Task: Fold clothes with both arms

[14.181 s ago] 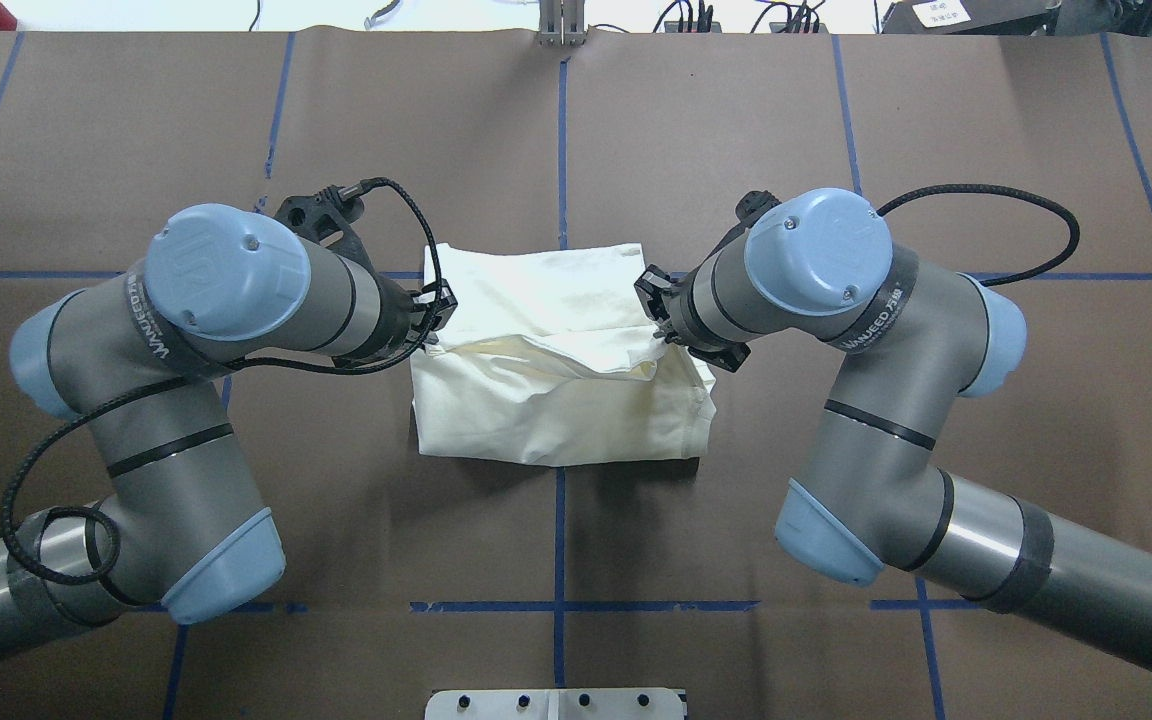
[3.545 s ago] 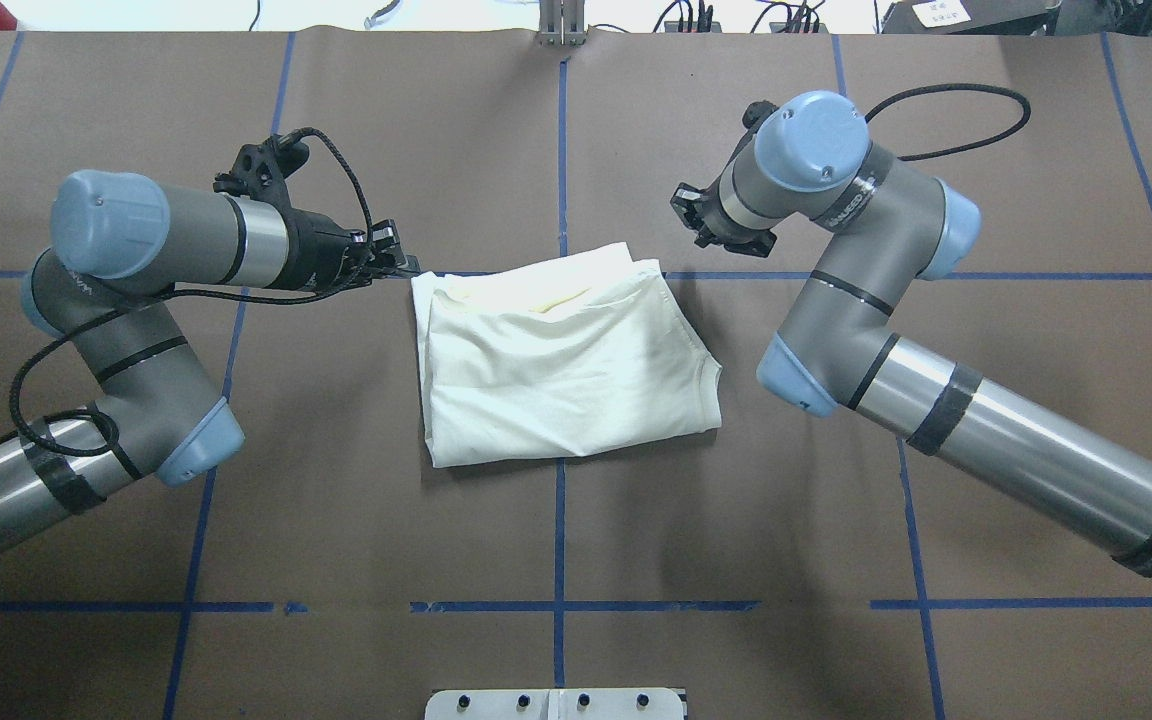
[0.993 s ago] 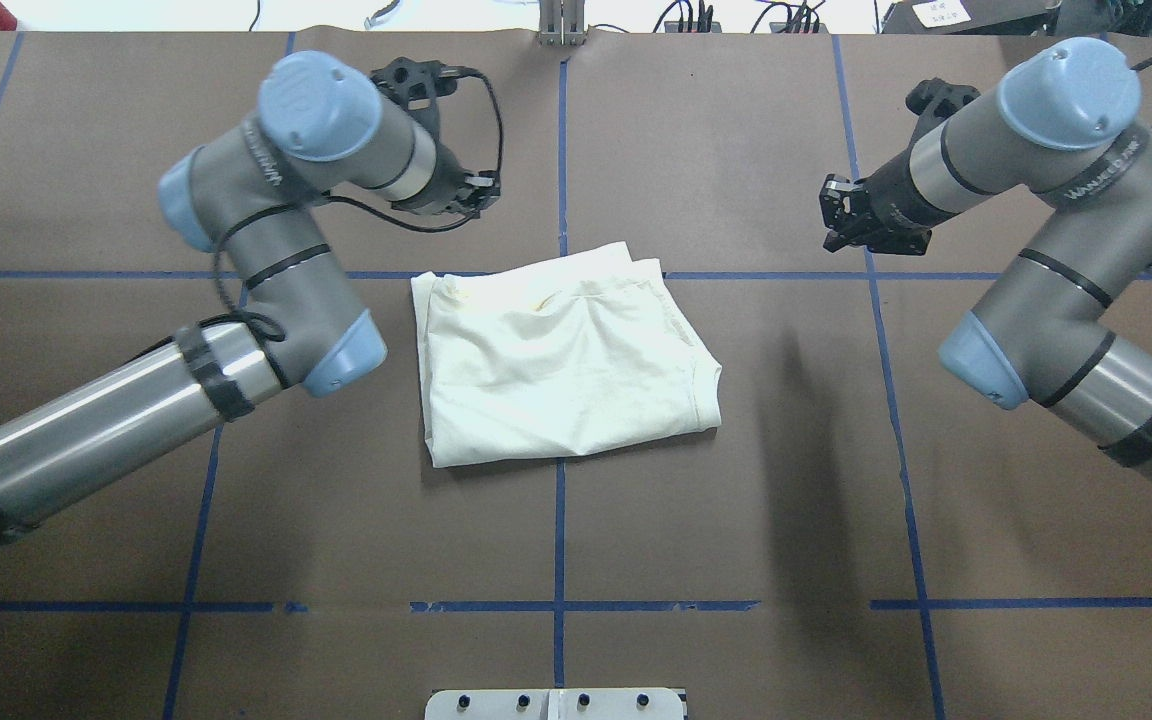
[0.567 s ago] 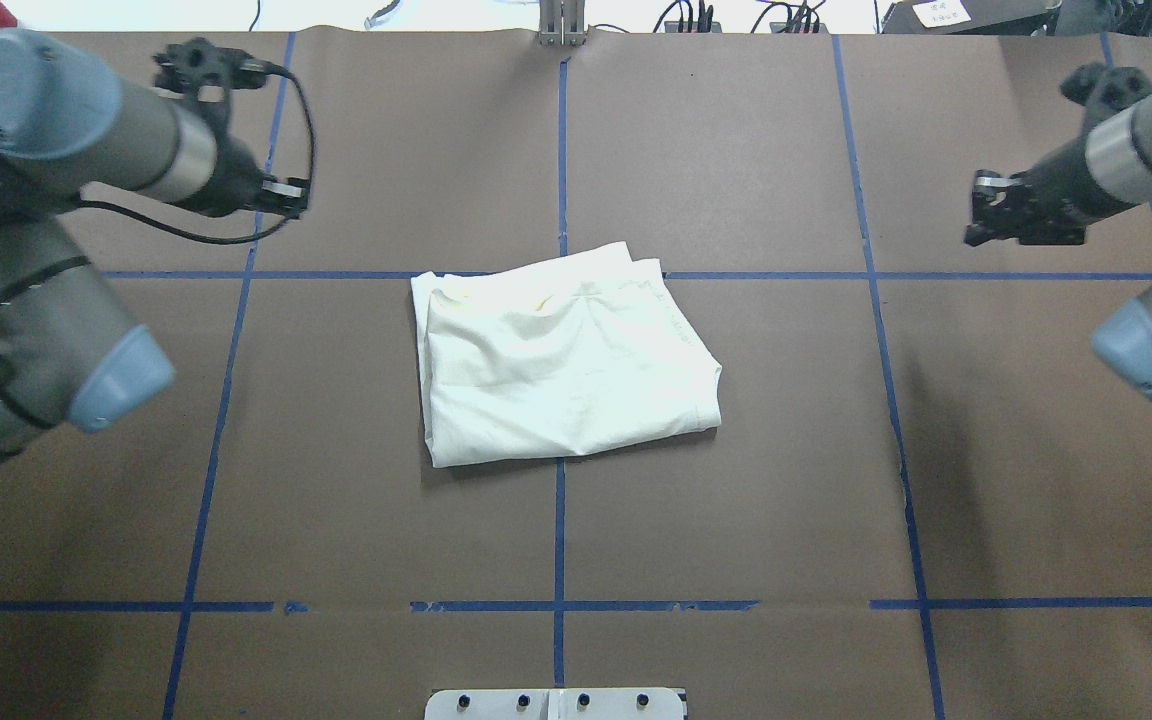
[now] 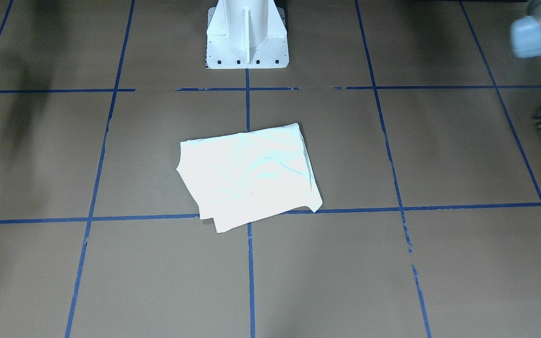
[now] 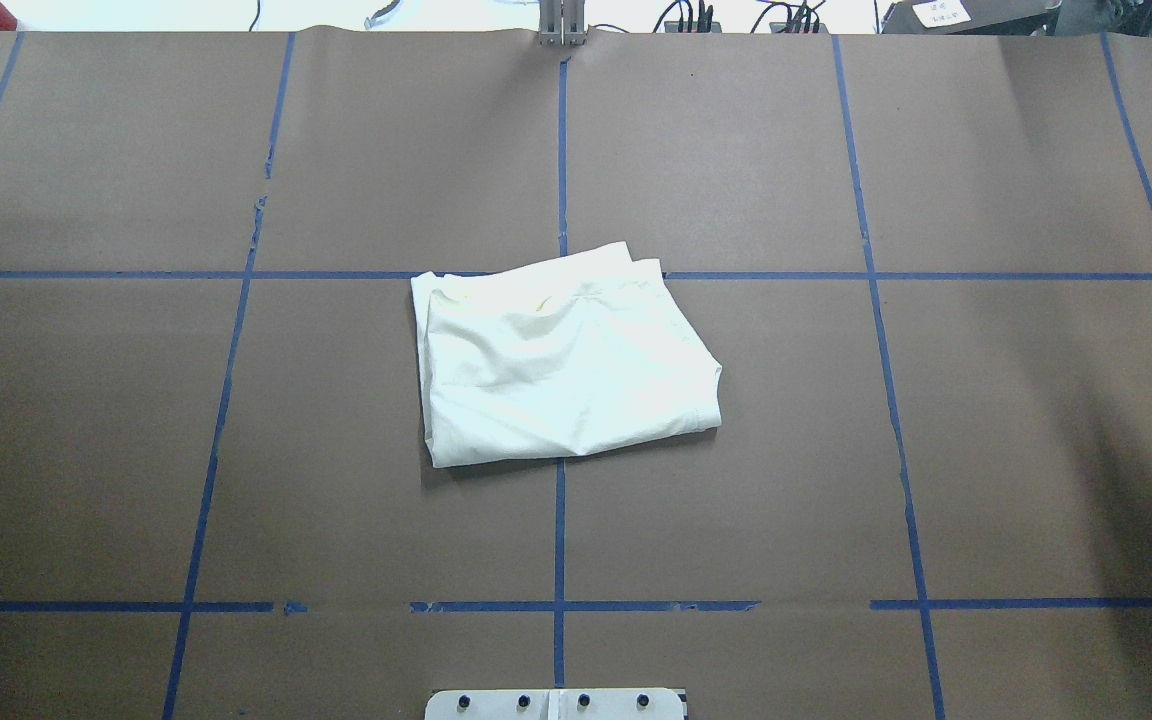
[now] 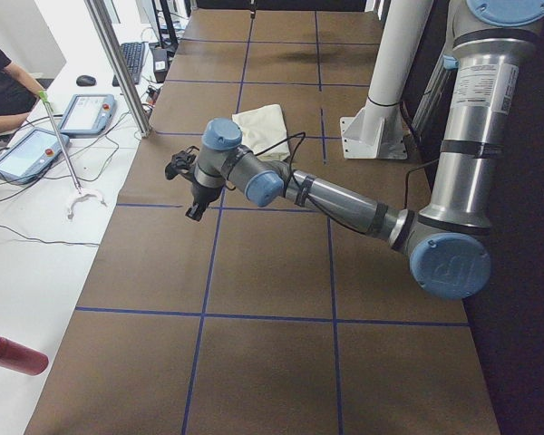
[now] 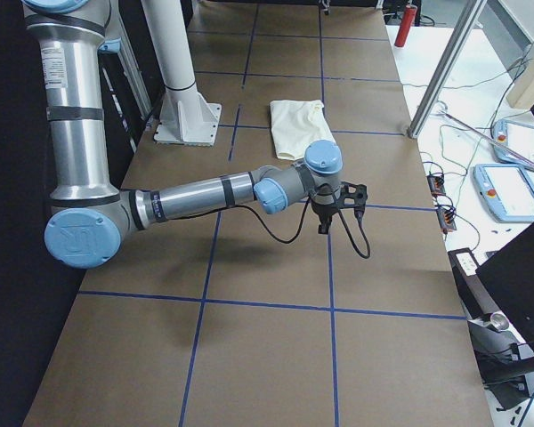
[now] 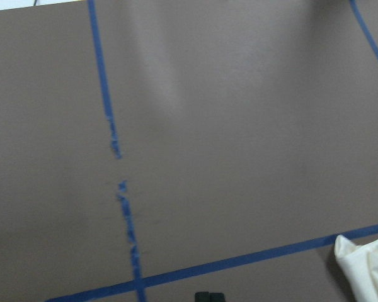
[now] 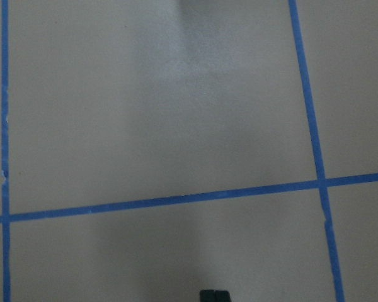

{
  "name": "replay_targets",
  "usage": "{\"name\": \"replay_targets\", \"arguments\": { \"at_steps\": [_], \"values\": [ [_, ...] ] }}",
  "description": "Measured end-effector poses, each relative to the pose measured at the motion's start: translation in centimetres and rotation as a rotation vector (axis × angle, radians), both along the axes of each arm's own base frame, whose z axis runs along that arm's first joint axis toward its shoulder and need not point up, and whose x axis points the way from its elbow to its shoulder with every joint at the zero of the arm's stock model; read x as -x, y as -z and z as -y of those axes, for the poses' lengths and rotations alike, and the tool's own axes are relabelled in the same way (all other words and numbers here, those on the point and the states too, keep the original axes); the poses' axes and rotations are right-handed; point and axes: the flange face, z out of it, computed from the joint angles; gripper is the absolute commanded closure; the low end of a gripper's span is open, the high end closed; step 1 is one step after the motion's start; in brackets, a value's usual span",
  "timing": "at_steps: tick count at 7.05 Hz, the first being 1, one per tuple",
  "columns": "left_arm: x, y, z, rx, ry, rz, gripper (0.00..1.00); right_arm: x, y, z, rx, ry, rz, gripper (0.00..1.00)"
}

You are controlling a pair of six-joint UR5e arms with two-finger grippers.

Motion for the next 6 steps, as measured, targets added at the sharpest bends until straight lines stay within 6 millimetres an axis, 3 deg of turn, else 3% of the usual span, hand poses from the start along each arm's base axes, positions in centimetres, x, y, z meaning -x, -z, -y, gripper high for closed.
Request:
{"name": "replay_targets", "arguments": {
  "at_steps": [1,2,3,6],
  "values": [
    [5.2,-4.5,0.2,0.054,0.014,-0.018,0.02,-1.2,-0.2,-1.1,0.014,0.041,-0.021,0.01],
    [7.9,-7.3,-0.3,0.110,0.015,-0.066,0.00,-1.7,-0.4,-1.9,0.037,0.062,-0.031,0.00],
    [8.9,-8.6,-0.8,0.162,0.013,-0.095,0.00,-1.8,-0.9,-2.6,0.055,0.070,-0.034,0.00],
    [9.4,-8.9,-2.1,0.262,-0.056,-0.085,0.00,-1.7,-2.4,-3.3,0.094,0.074,-0.036,0.00]
  ]
}}
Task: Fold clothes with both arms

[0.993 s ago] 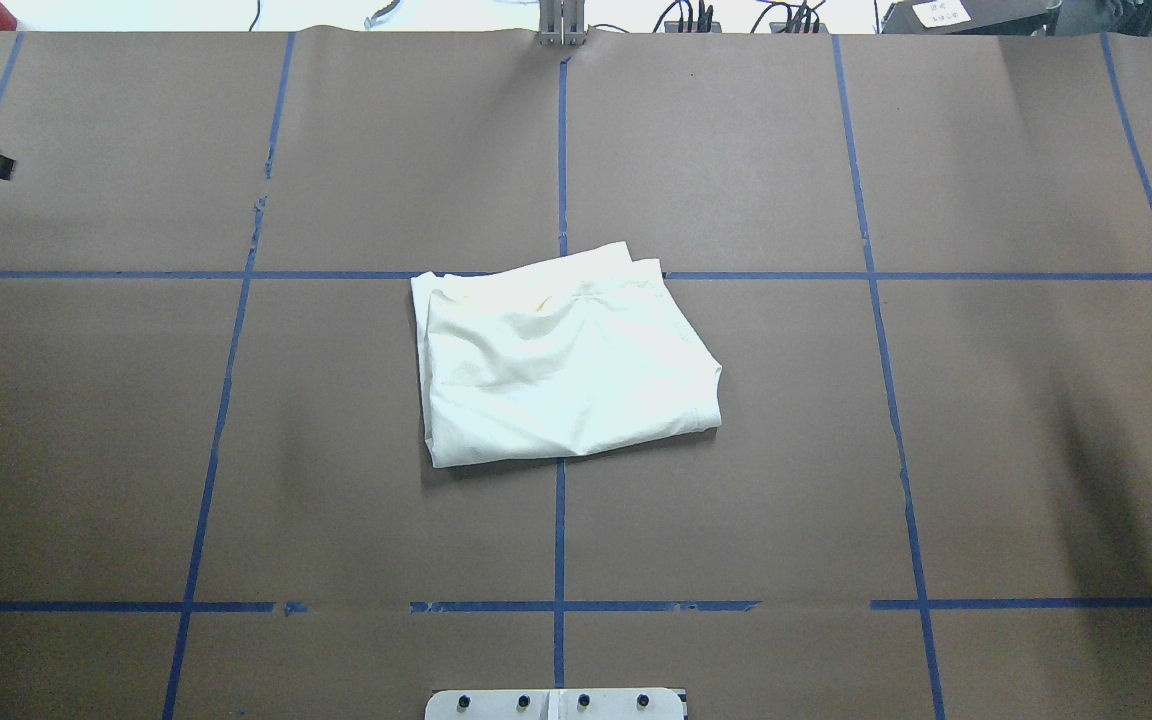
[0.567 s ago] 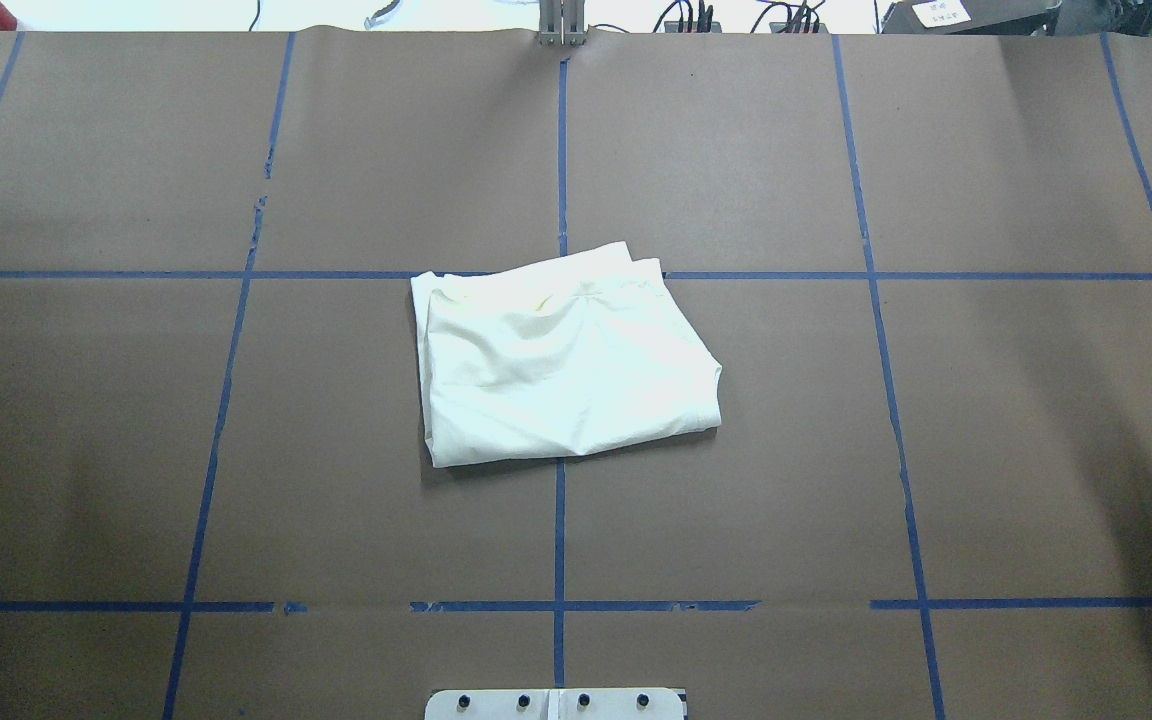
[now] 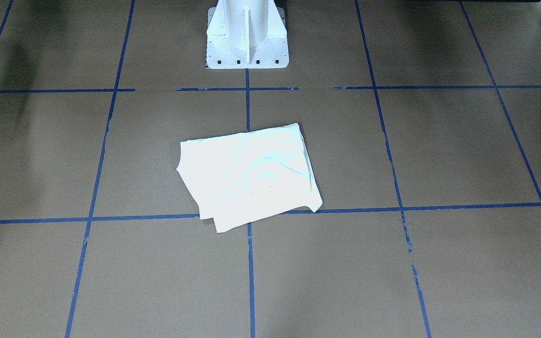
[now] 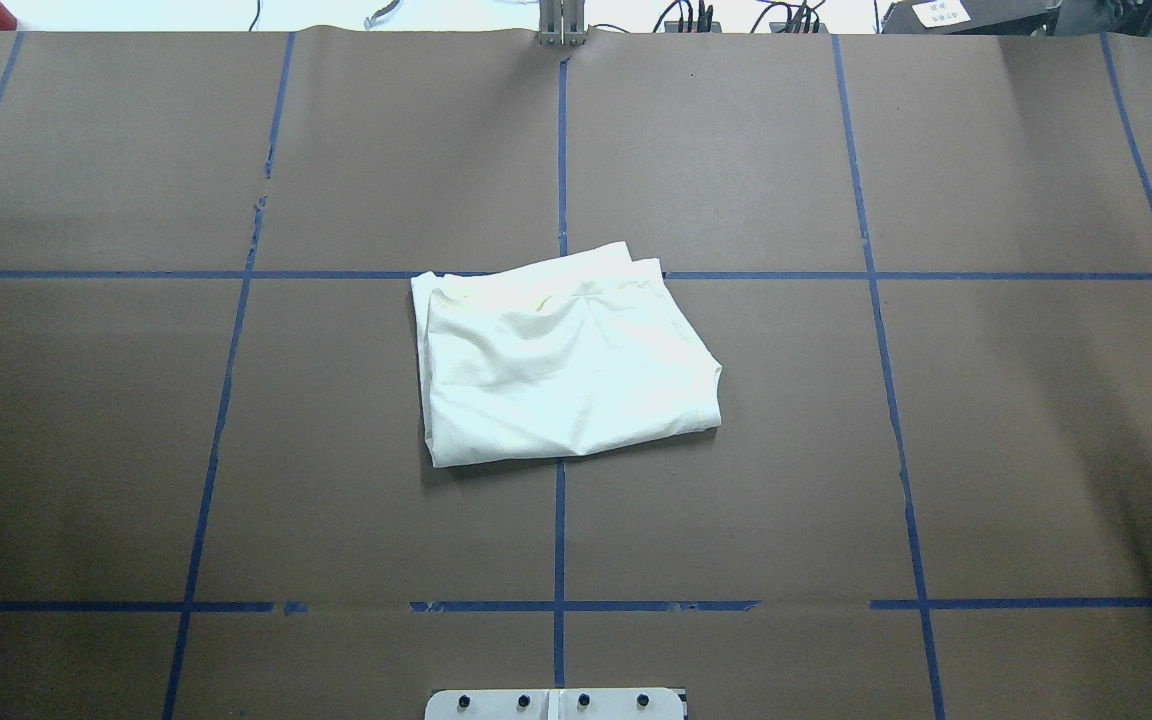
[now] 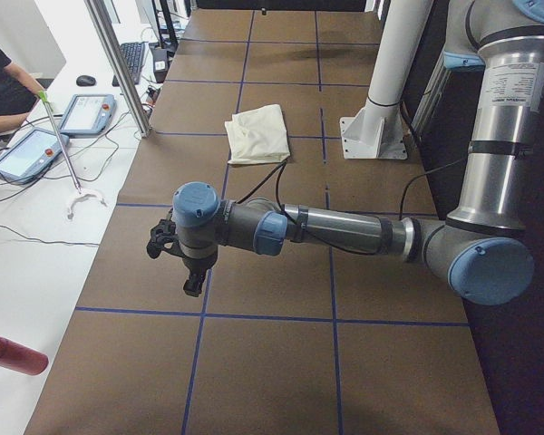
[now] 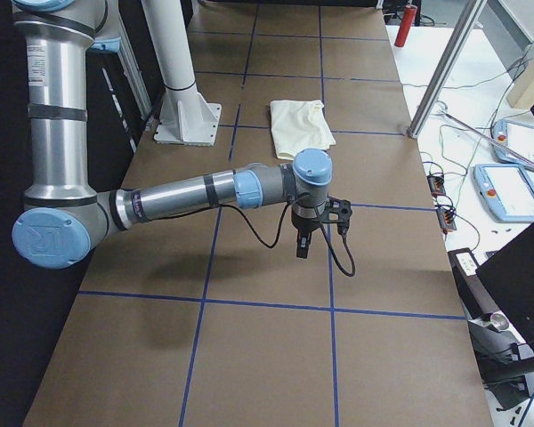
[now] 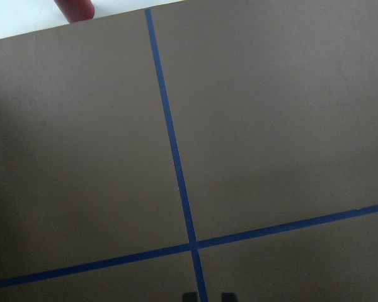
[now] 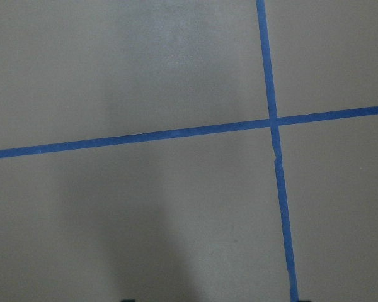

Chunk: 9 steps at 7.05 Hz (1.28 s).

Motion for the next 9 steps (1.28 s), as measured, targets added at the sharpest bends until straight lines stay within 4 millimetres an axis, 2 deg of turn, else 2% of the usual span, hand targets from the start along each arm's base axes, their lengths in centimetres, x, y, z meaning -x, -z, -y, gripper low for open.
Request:
{"name": "replay_targets", "arguments": {
  "at_steps": [1,4,5,6,9],
  "values": [
    [0.0,0.1,-1.3,0.032,-0.013,0.005,0.00,0.1,-0.7,-0.2,0.014,0.003,0.002,0.00],
    [-0.2,-4.3,-7.5,0.029,-0.023,0.009,0.00,0.1,-1.9,-0.9,0.037,0.010,0.015,0.00],
    [-0.2,-4.4,-8.7,0.004,-0.019,0.012,0.00,0.1,-2.3,-1.1,0.038,0.013,0.018,0.00],
    [-0.2,-4.2,-9.2,0.016,-0.017,0.015,0.00,0.0,-3.1,-1.4,0.024,0.022,0.020,0.00],
    [-0.2,-3.2,-8.6,0.053,-0.018,0.018,0.00,-0.5,-5.7,-2.6,-0.007,0.053,0.026,0.00]
  ]
}}
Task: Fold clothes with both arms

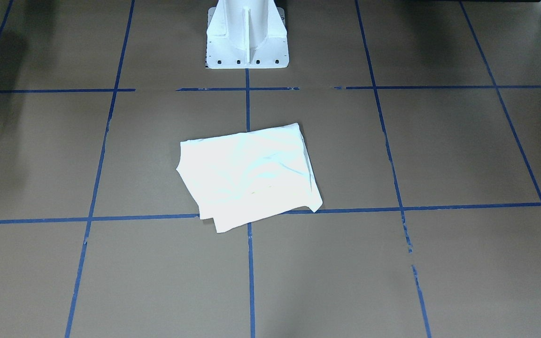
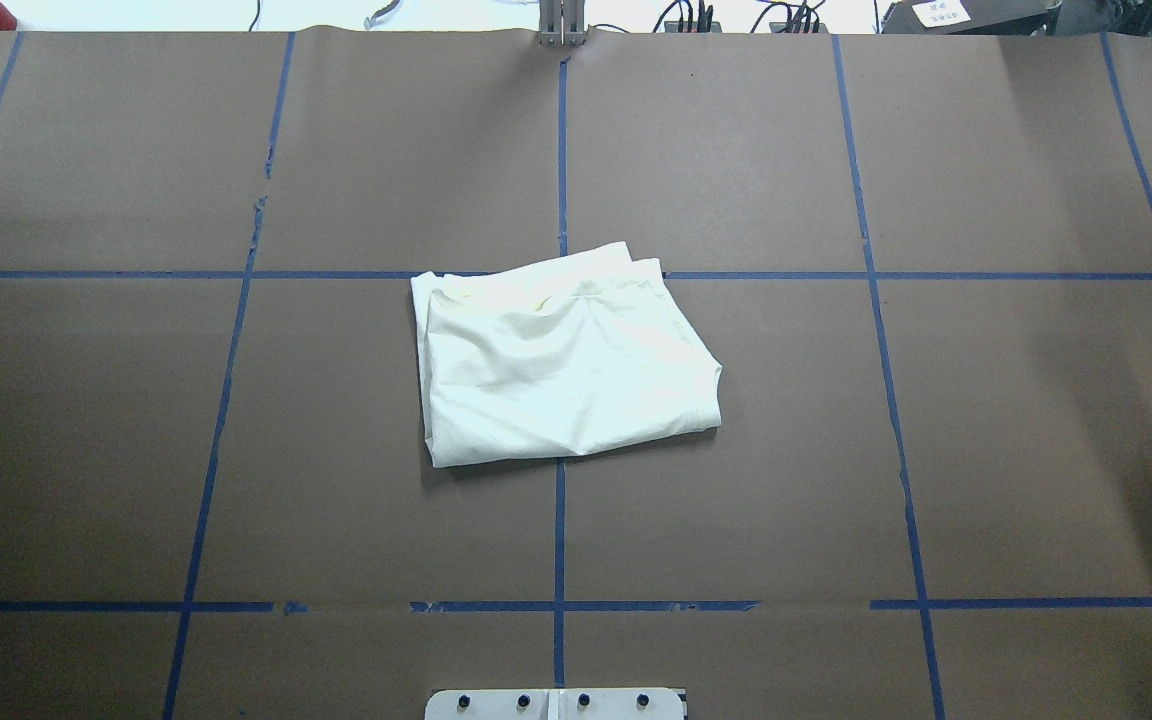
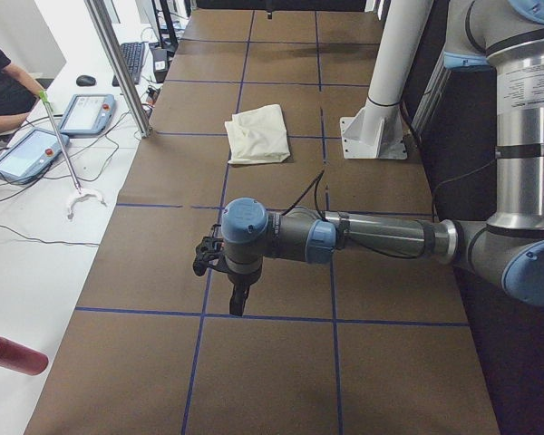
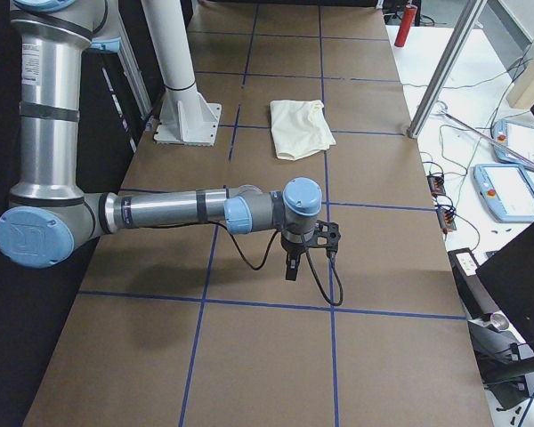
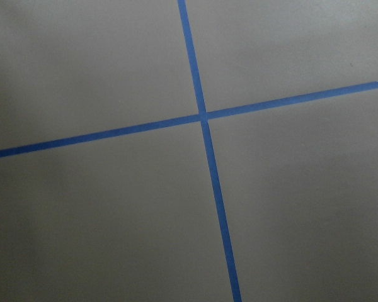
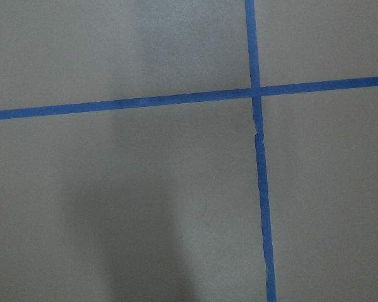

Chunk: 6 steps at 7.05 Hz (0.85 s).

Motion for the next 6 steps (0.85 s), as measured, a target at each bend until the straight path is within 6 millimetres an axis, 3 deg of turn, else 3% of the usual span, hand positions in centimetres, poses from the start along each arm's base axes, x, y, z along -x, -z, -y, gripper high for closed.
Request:
{"name": "replay_targets", "arguments": {
  "at_steps": [2,6],
  "values": [
    [0.0,-0.1,-0.1,0.006,-0.001,-0.005,0.00,-0.7,-0.7,-1.1,-0.007,0.013,0.017,0.00],
    [-0.1,0.3,0.2,-0.006,-0.002,-0.010,0.00,-0.8,2.4,-1.0,-0.077,0.017,0.029,0.00]
  ]
}}
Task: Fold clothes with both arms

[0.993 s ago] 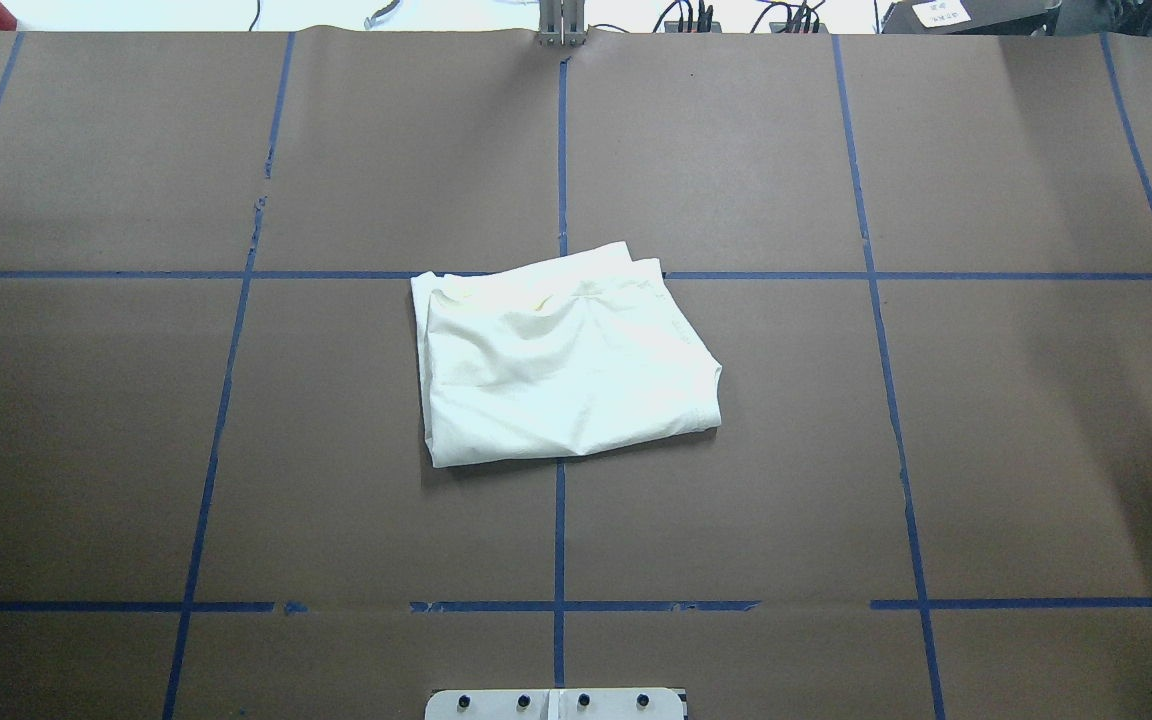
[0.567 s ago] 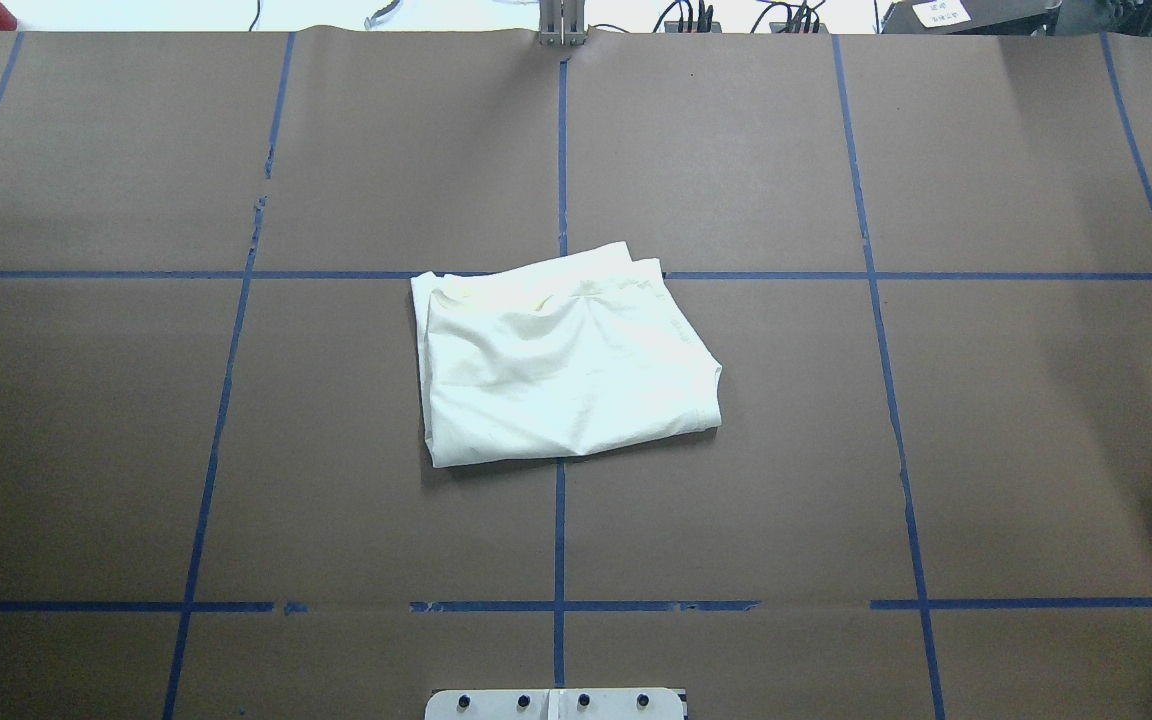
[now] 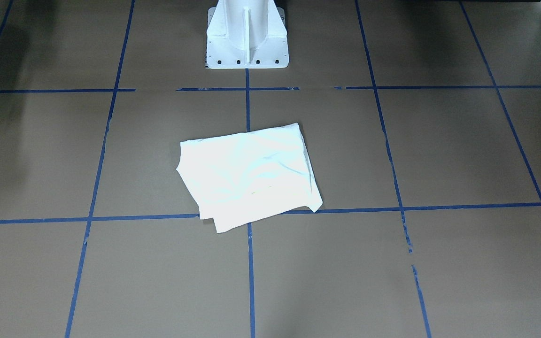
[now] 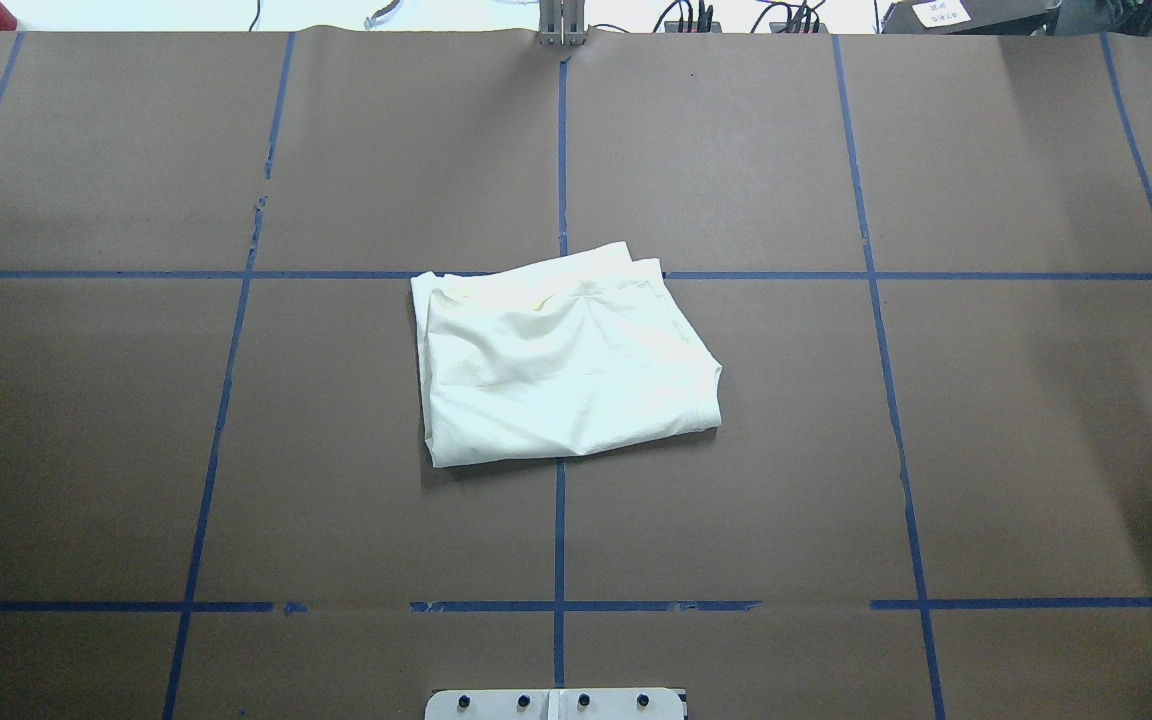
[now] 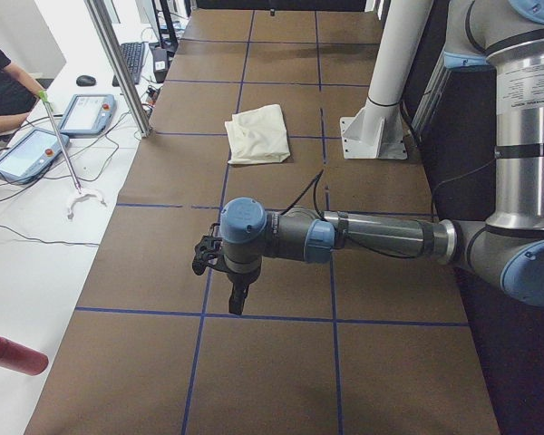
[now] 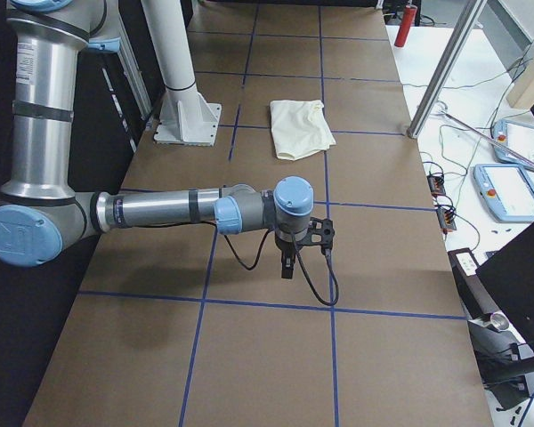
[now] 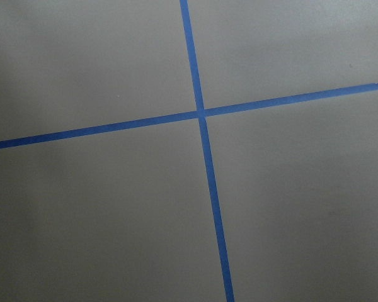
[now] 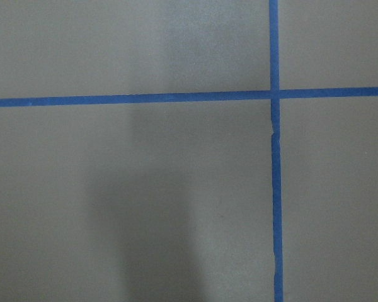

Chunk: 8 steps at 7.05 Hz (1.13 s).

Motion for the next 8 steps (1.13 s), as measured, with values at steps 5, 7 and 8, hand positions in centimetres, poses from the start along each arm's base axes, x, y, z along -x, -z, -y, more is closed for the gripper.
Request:
{"name": "replay_targets", "arguments": {
  "at_steps": [5,7,8],
  "values": [
    [0.1,0.7,0.1,-0.020,-0.001,0.009,0.00,-0.3,0.2,-0.8,-0.022,0.013,-0.007,0.00],
    [0.1,0.7,0.2,-0.020,0.001,0.008,0.00,-0.3,0.1,-0.9,-0.020,0.013,-0.008,0.00],
    [0.1,0.7,0.2,-0.020,0.001,0.009,0.00,-0.3,0.0,-0.9,-0.018,0.012,-0.008,0.00]
  ]
}}
